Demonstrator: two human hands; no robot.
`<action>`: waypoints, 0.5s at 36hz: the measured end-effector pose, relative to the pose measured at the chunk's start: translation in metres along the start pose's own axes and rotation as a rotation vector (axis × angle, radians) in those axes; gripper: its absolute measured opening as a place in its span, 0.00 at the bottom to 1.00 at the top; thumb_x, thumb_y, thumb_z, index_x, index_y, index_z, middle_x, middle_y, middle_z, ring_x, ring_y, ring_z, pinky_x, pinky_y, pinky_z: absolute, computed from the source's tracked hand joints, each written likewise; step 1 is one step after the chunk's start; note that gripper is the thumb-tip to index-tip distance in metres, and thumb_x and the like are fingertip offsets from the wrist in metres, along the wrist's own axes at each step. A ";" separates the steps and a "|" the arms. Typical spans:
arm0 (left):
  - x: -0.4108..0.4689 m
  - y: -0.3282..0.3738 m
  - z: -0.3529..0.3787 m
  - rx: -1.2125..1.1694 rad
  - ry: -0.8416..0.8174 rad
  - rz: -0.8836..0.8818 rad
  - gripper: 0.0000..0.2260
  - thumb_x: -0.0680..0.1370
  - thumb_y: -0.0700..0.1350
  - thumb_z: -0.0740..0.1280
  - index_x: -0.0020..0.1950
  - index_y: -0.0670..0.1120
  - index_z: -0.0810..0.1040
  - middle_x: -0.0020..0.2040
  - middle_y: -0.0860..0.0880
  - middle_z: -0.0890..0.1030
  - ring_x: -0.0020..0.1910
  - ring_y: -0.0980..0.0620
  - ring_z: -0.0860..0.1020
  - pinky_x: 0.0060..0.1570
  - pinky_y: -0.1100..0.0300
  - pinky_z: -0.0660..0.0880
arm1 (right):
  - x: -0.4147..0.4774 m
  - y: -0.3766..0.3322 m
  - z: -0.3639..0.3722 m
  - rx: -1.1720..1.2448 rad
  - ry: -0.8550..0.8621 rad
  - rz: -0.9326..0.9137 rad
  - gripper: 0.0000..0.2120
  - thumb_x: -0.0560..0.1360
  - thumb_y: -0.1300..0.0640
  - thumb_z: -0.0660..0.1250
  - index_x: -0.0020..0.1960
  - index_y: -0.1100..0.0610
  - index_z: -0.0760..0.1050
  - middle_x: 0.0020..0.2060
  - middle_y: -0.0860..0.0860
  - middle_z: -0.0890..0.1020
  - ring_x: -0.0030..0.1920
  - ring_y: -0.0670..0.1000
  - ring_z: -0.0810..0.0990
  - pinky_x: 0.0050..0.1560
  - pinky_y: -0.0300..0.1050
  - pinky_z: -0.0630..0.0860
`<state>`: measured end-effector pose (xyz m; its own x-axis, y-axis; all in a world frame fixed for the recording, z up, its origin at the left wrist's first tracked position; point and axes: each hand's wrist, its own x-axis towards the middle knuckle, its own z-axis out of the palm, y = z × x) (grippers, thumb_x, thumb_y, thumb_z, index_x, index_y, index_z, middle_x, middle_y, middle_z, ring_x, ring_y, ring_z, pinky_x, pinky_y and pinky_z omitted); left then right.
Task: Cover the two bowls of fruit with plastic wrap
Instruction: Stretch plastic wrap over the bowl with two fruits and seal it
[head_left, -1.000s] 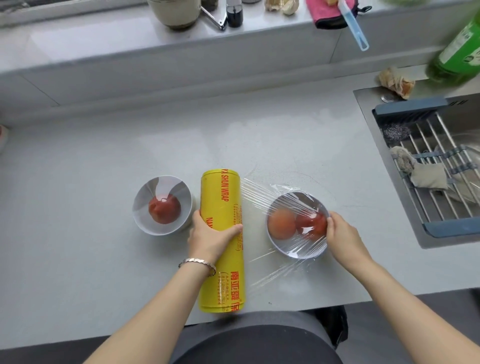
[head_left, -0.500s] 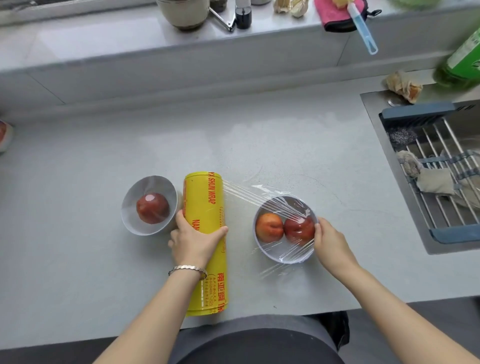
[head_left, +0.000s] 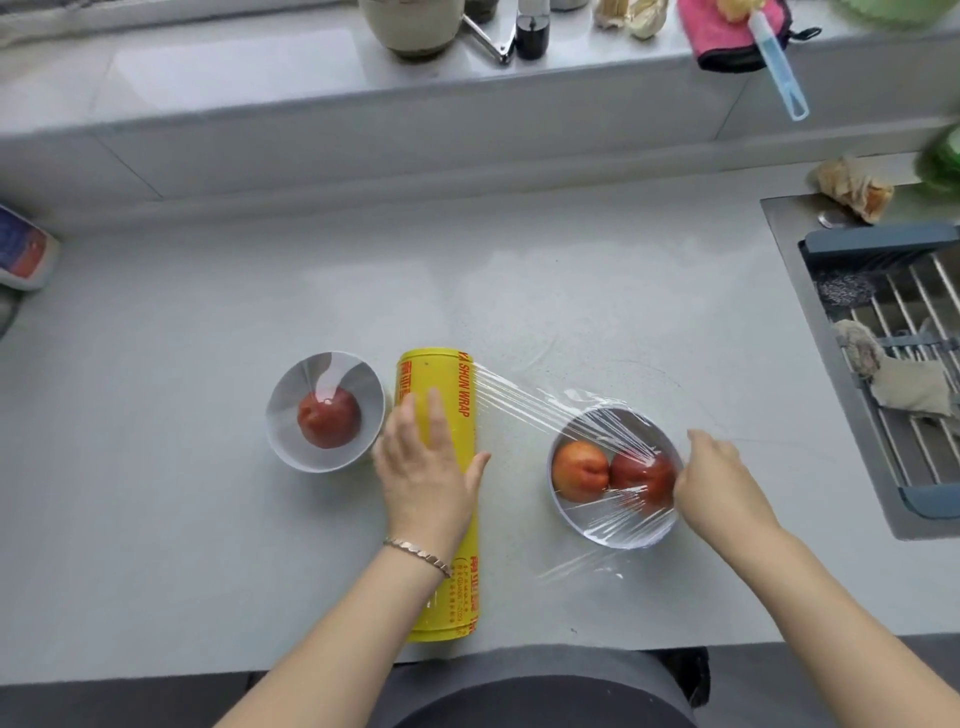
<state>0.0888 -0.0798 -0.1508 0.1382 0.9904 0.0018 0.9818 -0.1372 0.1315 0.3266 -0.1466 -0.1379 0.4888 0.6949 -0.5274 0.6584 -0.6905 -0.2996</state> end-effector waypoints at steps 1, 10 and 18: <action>0.002 -0.002 0.006 0.011 0.062 0.120 0.33 0.70 0.58 0.65 0.69 0.43 0.64 0.65 0.40 0.68 0.64 0.40 0.68 0.60 0.43 0.69 | 0.001 -0.009 -0.005 0.003 0.045 -0.020 0.21 0.76 0.67 0.55 0.69 0.63 0.63 0.63 0.65 0.69 0.64 0.64 0.68 0.63 0.53 0.64; 0.051 -0.002 0.004 -0.041 -0.046 0.438 0.17 0.66 0.43 0.68 0.54 0.41 0.79 0.54 0.45 0.81 0.59 0.43 0.78 0.61 0.49 0.71 | 0.037 -0.123 0.017 0.026 -0.151 -0.552 0.26 0.77 0.53 0.62 0.71 0.61 0.61 0.68 0.57 0.69 0.70 0.55 0.65 0.68 0.43 0.58; 0.087 0.019 0.000 -0.062 -0.344 0.347 0.22 0.77 0.43 0.58 0.71 0.49 0.64 0.70 0.52 0.68 0.75 0.53 0.51 0.72 0.50 0.37 | 0.062 -0.133 0.035 0.088 -0.325 -0.468 0.14 0.79 0.53 0.59 0.36 0.55 0.72 0.35 0.51 0.78 0.42 0.52 0.72 0.34 0.42 0.62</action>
<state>0.1190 0.0036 -0.1479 0.5012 0.8222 -0.2698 0.8619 -0.4466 0.2401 0.2494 -0.0186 -0.1586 -0.0533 0.8423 -0.5364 0.7055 -0.3484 -0.6172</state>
